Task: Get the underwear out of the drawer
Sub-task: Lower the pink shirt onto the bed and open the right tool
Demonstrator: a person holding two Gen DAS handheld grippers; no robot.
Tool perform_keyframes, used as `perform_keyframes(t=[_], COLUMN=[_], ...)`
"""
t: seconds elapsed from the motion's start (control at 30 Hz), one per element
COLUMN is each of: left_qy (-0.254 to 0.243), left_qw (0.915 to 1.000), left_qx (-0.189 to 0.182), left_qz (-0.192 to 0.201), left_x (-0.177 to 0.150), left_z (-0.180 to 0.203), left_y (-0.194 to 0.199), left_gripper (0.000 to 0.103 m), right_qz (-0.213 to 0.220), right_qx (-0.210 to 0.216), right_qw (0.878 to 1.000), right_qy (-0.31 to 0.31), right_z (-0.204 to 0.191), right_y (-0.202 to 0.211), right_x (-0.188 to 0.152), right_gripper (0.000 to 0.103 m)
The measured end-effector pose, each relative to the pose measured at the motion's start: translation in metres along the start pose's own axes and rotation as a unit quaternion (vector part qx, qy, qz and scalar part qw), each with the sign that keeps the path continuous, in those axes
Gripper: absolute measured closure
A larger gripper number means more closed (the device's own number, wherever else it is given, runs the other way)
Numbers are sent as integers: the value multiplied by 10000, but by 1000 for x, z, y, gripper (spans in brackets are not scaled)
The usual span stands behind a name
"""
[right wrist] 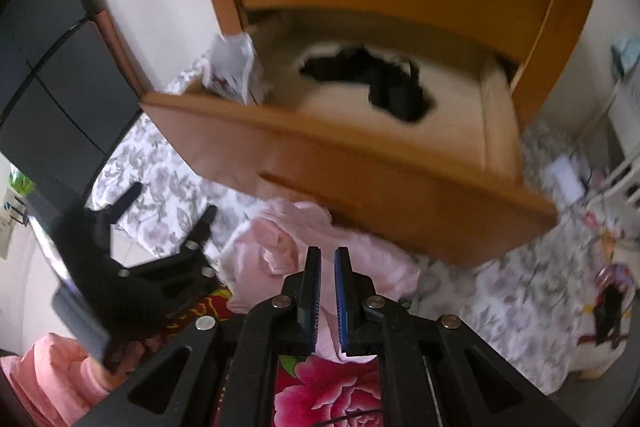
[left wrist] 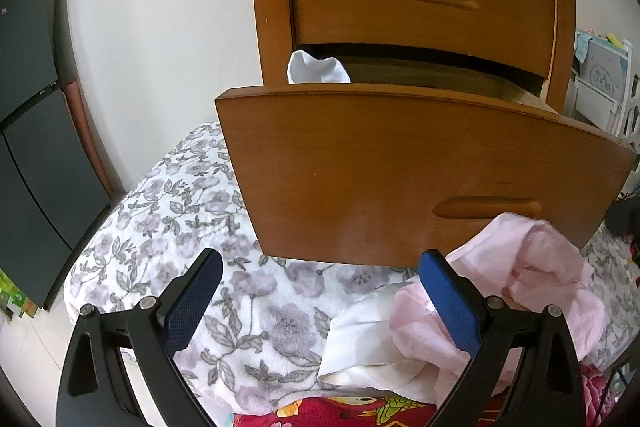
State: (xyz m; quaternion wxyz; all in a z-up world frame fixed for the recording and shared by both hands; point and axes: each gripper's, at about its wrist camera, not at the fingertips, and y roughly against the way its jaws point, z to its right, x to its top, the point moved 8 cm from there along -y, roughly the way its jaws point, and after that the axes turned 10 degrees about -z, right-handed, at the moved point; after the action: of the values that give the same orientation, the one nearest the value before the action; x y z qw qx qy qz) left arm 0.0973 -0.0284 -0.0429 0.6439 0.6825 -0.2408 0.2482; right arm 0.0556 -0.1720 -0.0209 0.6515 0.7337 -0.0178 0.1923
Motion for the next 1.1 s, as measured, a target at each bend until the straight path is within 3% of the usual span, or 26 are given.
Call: perform_keyframes(t=[0.13,0.3,0.57,0.9,0.93,1.0,1.07,1.1], left_qy=[20,9,-20,-36,-69,-121,-168,-192], left_qw=[10000,10000,10000,10000,9999,9999,9998,9997], left_qx=[-18,-14,1,49,59,85,109,120], left_qz=[-35,-25,-33,-62,-61,-51,-32,-26], left_x=[0,0,0,-1,-2,-2,-2,-2], left_z=[-1,0,1,-1,1,2,4,5], left_y=[-1,-2,-2,-2,-1,-1,0,1], left_gripper=[4,4,4,4,4,4,4,4], right_qz=[-61,184,463,622,624,641,694,727], right_qx=[56,213,32,-236,-273,-317,-380,-393], right_qw=[9997,9966,9897,9921,9919,9911,9902,9899], right_qy=[-227,-771,-1356,-1065,-1076,-1119,-1152,-1152], right_z=[11,23,34,16,16,18,19,20], right_y=[-19,-26,-33,-34,-34,-33,-30,-29], right_x=[-9,-18,-38,-47,-48,-49,-51,-51], right_gripper=[96,95,95,93,89,71,45,43])
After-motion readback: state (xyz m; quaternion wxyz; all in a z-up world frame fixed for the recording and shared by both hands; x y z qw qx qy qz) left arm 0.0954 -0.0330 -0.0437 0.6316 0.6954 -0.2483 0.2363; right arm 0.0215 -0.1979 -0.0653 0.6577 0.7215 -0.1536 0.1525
